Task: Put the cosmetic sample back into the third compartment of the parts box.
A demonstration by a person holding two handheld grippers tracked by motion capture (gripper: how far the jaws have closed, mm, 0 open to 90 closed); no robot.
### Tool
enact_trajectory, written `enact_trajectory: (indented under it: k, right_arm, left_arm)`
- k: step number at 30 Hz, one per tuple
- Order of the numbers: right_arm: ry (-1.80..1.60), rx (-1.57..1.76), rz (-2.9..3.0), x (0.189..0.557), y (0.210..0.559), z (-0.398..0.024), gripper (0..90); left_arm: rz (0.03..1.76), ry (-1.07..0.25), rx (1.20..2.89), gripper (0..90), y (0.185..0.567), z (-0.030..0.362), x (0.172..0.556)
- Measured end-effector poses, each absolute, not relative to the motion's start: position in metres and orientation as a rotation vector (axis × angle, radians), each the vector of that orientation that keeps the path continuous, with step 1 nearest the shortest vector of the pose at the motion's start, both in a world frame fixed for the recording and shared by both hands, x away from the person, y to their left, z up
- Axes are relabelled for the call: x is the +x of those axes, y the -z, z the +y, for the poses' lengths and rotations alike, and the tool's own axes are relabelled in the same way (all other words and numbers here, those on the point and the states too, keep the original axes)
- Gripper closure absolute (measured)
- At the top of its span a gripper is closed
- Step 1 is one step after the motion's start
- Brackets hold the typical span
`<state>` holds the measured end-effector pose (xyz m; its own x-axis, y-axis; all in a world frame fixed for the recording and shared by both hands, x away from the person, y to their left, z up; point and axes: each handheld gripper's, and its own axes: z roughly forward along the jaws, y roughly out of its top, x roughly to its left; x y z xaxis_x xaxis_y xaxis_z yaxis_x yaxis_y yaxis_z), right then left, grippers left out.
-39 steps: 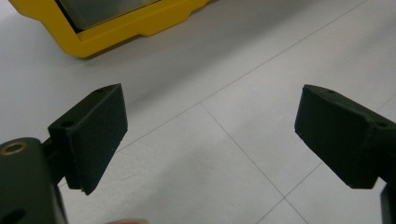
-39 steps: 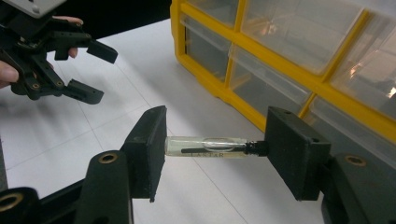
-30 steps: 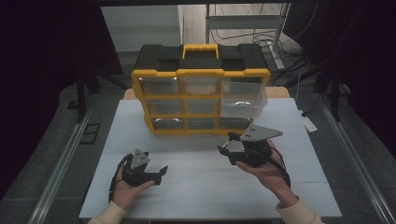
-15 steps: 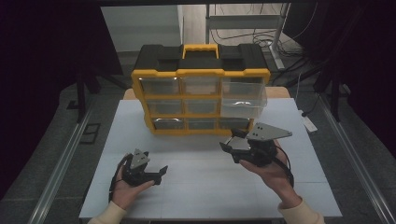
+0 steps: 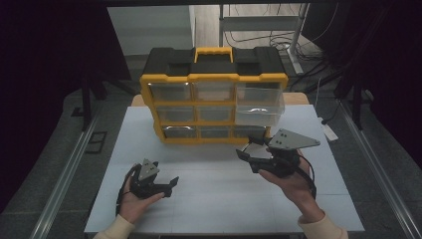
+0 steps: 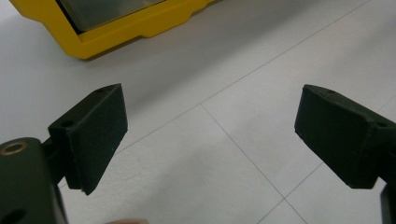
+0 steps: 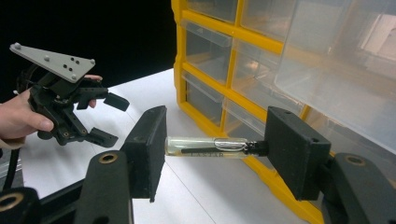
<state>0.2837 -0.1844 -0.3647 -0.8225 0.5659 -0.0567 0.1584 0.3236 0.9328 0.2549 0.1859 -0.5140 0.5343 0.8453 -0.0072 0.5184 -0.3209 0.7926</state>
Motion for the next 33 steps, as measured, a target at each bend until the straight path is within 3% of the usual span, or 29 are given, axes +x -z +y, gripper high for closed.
enact_trajectory:
  k: [33]
  right_arm:
    - [-1.617,0.562,2.116,0.275,0.332,-0.18,40.2]
  left_arm:
    - [1.106,-0.544,1.985,9.9,0.513,0.186,0.255]
